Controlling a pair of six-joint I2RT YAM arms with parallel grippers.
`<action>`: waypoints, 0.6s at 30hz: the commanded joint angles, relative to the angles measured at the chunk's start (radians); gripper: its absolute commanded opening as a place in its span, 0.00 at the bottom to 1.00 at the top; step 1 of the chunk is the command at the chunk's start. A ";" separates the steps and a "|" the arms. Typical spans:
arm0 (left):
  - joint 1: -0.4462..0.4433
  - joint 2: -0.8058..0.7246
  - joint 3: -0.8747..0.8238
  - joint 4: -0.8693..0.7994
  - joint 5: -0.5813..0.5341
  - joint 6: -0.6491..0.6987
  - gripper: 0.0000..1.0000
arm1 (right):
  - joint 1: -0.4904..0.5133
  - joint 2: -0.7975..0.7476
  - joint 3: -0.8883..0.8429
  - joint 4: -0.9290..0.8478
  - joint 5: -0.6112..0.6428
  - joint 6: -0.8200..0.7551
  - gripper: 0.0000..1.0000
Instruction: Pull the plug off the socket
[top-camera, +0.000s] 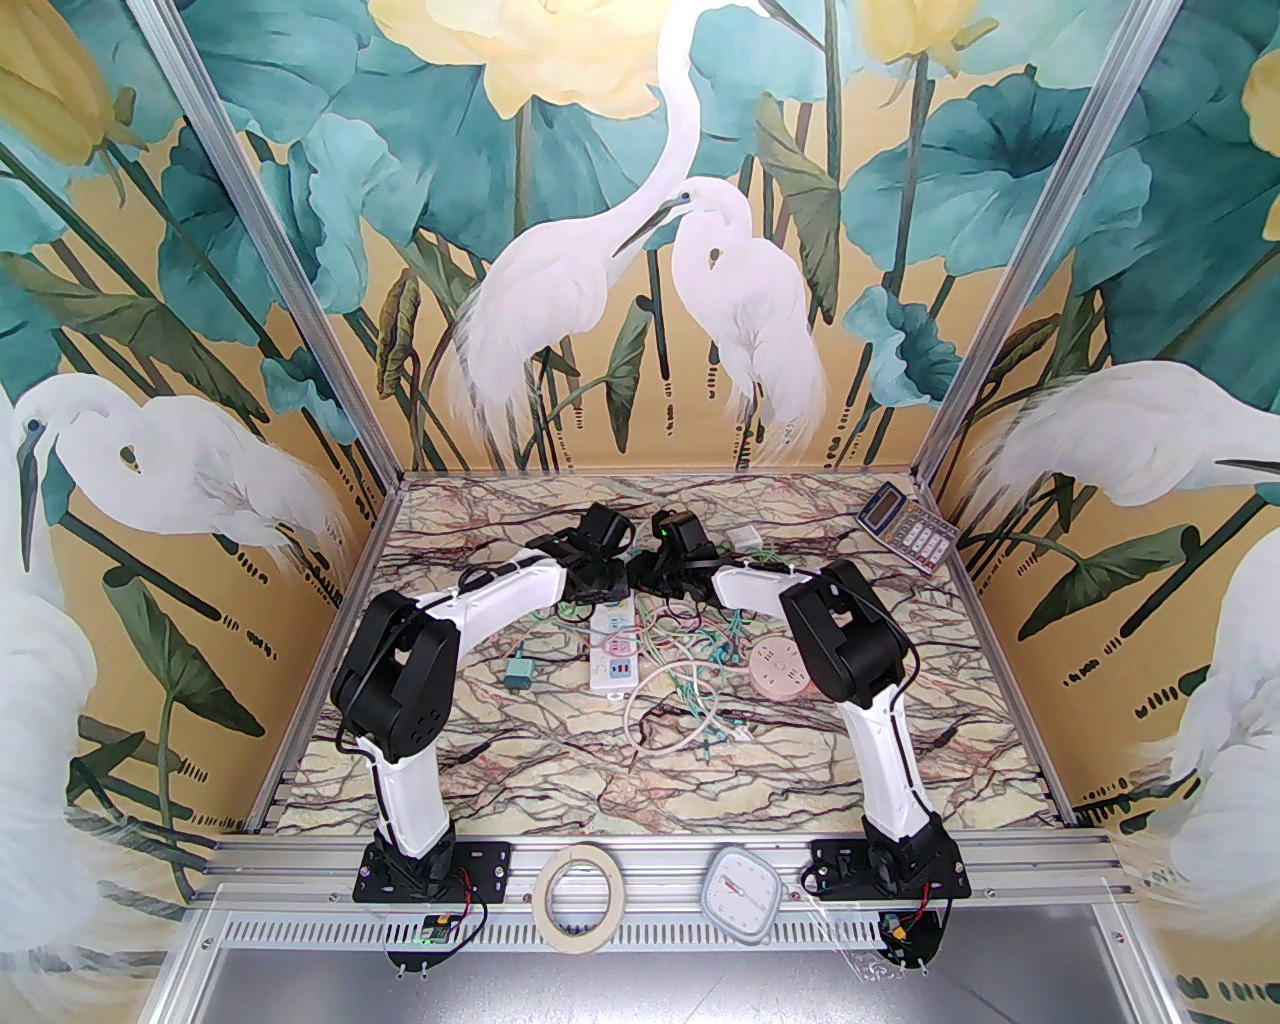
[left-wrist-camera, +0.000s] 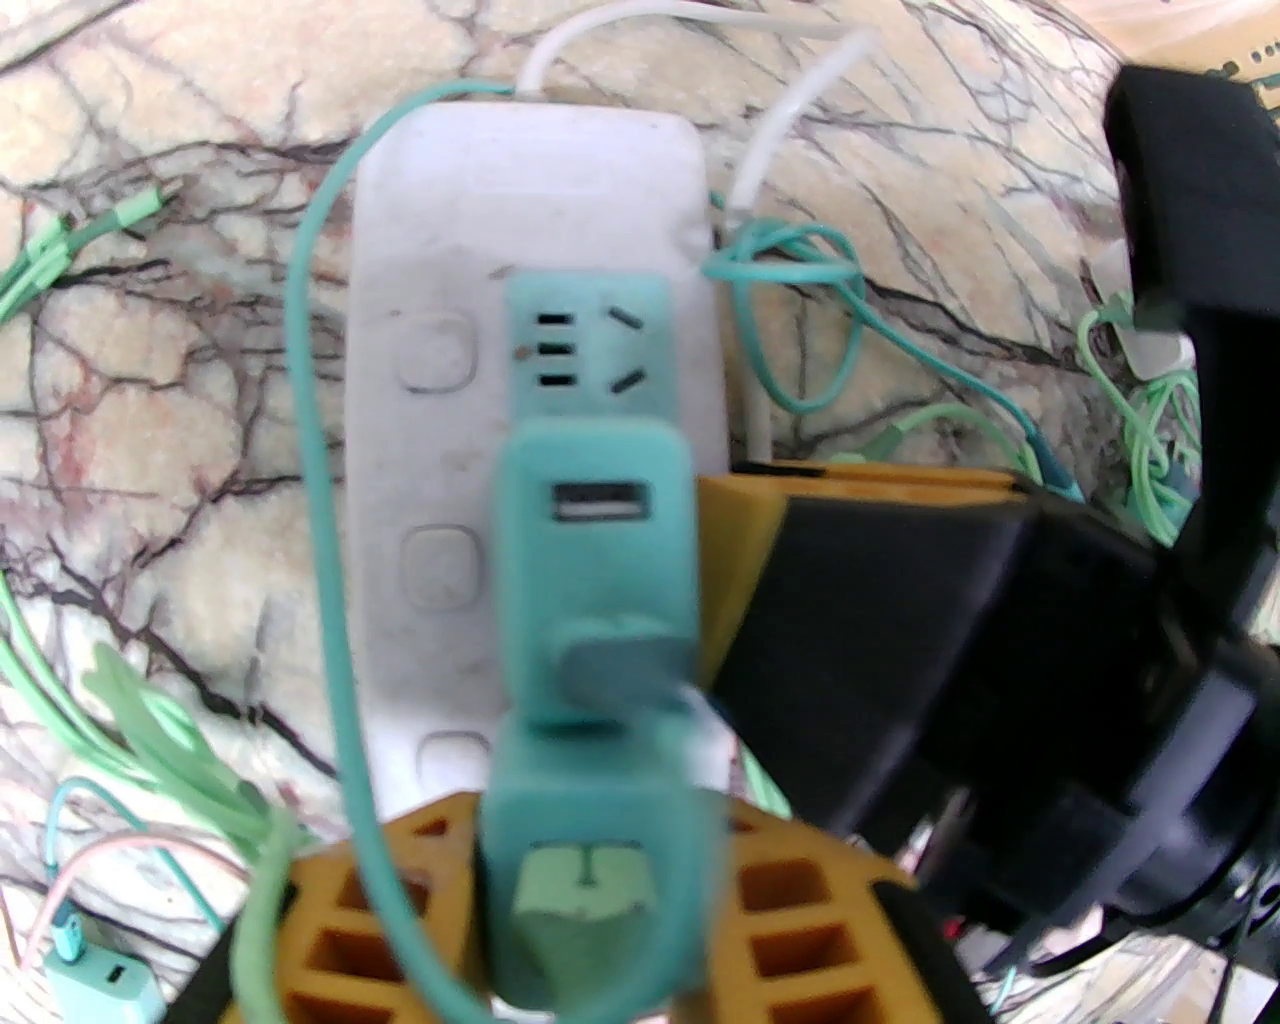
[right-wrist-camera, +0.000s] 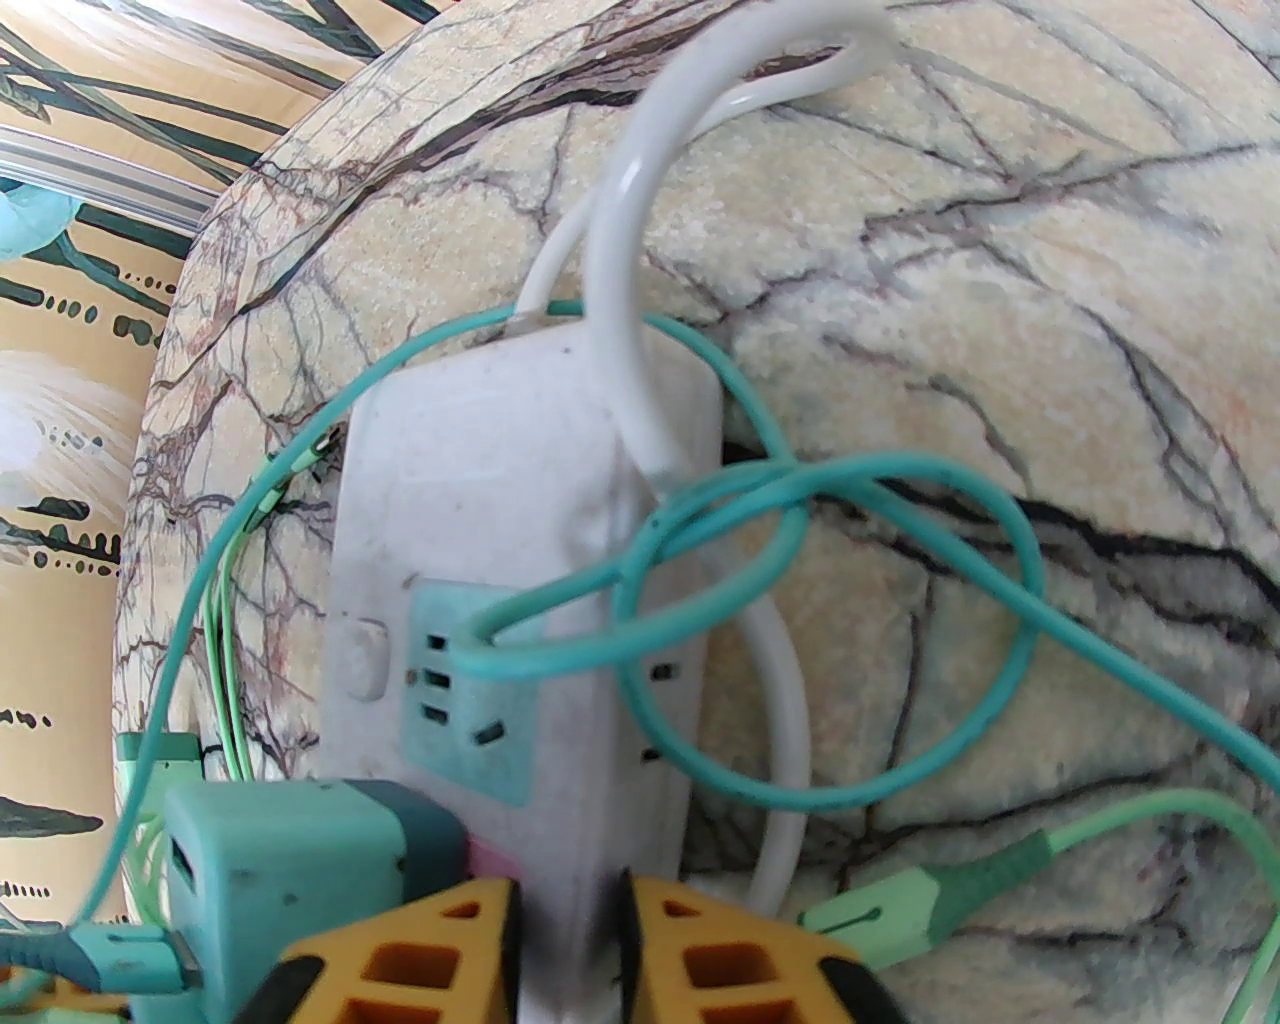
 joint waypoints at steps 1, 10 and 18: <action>-0.111 0.032 0.087 -0.018 -0.046 0.048 0.05 | 0.031 0.049 -0.030 -0.178 0.028 -0.003 0.25; -0.052 -0.066 0.014 0.059 0.063 -0.012 0.03 | 0.031 0.047 -0.032 -0.179 0.034 -0.006 0.26; 0.060 -0.208 -0.085 0.129 0.156 -0.066 0.06 | 0.031 0.050 -0.028 -0.182 0.034 -0.005 0.26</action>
